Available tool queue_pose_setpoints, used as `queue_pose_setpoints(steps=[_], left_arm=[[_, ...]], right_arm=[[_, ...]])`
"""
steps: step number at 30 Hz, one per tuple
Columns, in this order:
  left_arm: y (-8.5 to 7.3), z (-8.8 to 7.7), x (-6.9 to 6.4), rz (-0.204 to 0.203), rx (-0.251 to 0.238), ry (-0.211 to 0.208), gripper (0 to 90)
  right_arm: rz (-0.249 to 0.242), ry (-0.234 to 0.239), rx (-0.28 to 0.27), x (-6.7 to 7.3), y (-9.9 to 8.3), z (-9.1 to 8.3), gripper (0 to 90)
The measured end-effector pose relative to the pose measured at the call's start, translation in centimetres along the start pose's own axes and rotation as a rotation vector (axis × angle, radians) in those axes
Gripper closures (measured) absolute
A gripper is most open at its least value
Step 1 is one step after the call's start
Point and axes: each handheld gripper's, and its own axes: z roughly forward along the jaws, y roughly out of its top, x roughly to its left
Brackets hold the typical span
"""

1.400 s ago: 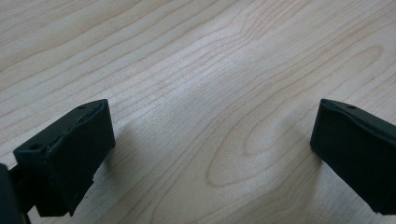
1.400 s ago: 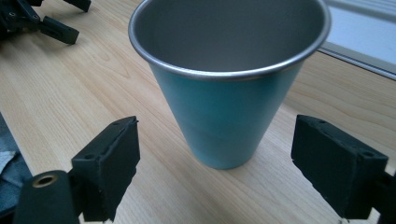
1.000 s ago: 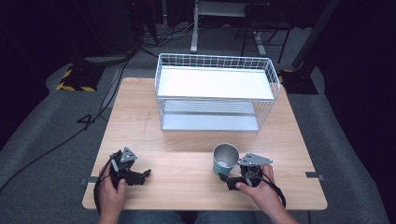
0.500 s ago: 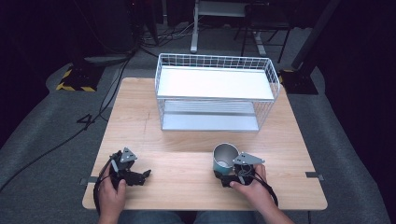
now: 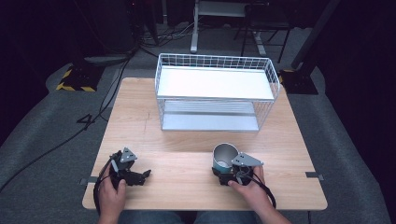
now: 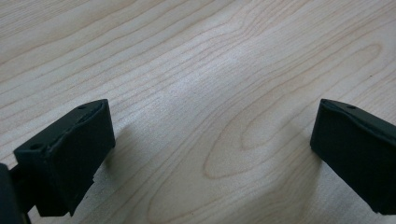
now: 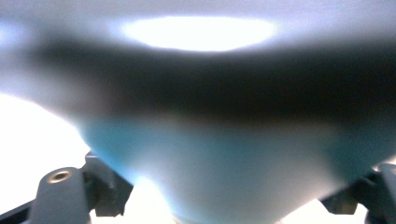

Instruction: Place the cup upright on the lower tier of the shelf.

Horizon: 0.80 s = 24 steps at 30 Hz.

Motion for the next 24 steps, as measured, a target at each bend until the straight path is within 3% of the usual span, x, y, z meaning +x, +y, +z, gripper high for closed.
queue_pose_setpoints(steps=[13, 24], left_arm=[[0.0, 0.0, 0.0, 0.0, 0.0, 0.0, 0.3], [0.0, 0.0, 0.0, -0.002, 0.001, -0.001, 0.3]], right_arm=[[-0.009, -0.007, -0.025, 0.1, 0.2, -0.3, 22.6], [-0.011, -0.005, -0.042, 0.1, 2.1, -0.4, 22.6]])
